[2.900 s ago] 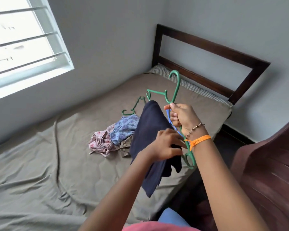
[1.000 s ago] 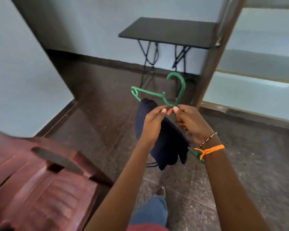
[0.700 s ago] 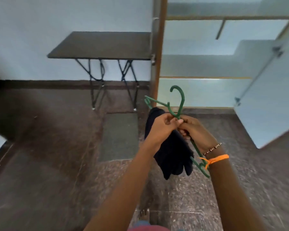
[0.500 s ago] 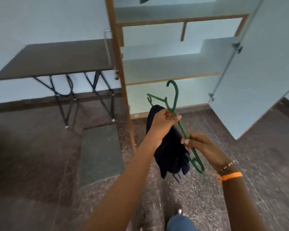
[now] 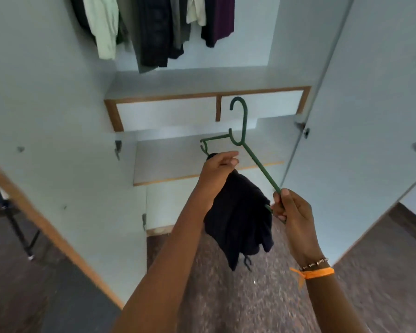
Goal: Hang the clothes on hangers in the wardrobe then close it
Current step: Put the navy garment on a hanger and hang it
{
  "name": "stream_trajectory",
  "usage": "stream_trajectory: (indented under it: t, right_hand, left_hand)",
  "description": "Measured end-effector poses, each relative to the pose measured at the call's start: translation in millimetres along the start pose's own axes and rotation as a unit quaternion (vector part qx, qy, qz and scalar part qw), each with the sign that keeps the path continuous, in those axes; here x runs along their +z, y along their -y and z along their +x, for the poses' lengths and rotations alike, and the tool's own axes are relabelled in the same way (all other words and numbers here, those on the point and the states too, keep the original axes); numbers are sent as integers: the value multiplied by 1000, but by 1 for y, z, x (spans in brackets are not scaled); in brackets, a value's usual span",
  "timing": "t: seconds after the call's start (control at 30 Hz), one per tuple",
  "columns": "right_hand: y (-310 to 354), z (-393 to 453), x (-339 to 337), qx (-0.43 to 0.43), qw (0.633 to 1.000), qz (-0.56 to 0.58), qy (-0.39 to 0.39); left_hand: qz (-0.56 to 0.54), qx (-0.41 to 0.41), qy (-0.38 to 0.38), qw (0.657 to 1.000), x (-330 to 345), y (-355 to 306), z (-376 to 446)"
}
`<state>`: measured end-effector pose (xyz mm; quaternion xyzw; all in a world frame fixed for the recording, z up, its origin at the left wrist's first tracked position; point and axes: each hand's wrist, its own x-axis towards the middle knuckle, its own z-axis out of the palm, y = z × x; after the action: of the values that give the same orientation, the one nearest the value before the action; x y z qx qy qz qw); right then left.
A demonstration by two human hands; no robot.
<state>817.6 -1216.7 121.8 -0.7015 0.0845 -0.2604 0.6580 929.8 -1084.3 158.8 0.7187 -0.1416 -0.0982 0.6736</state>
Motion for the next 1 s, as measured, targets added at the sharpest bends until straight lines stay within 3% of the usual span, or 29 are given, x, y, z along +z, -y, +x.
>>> stream_trajectory:
  t: [0.33, 0.7, 1.0]
  right_hand:
    - [75, 280, 5, -111, 984, 117, -73]
    - [196, 584, 42, -241, 953, 146, -115]
    - [279, 798, 70, -339, 929, 119, -93]
  left_hand:
    - [73, 81, -4, 994, -3, -74, 221]
    - [124, 160, 39, 979, 3, -216, 488]
    - [154, 246, -57, 955, -1, -305, 656]
